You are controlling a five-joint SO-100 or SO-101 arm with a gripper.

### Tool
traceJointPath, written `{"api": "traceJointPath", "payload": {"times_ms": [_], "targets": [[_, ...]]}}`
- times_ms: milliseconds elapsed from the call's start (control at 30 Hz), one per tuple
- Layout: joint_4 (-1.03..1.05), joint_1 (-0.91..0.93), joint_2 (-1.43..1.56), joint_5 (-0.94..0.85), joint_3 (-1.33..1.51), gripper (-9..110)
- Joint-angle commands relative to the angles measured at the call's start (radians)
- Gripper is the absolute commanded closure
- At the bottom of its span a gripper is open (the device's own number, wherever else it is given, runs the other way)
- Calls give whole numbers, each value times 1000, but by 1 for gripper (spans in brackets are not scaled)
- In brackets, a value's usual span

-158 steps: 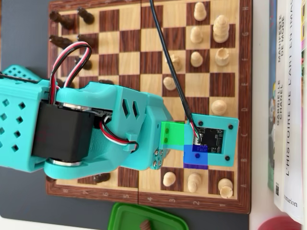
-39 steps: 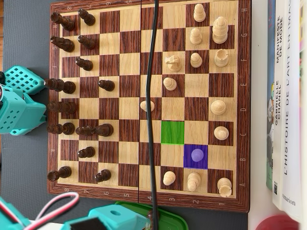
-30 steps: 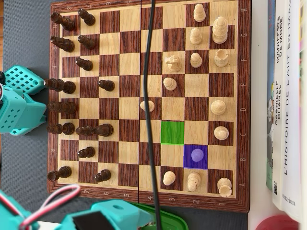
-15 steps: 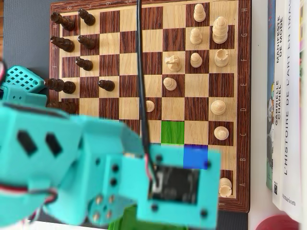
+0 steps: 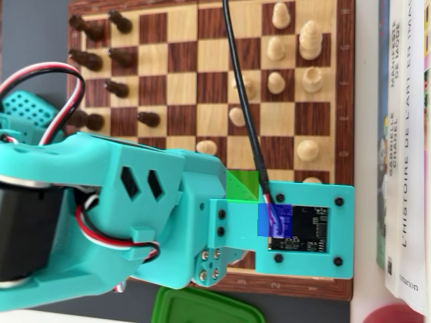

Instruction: Play chess

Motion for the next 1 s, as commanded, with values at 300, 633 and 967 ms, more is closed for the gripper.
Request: {"api": "traceJointPath", "payload": {"times_ms": [300, 633, 967], "targets": [[-14, 8, -101, -2, -129, 90], [-15, 26, -179, -2, -169, 90], [-15, 34, -242, -2, -218, 90]]}}
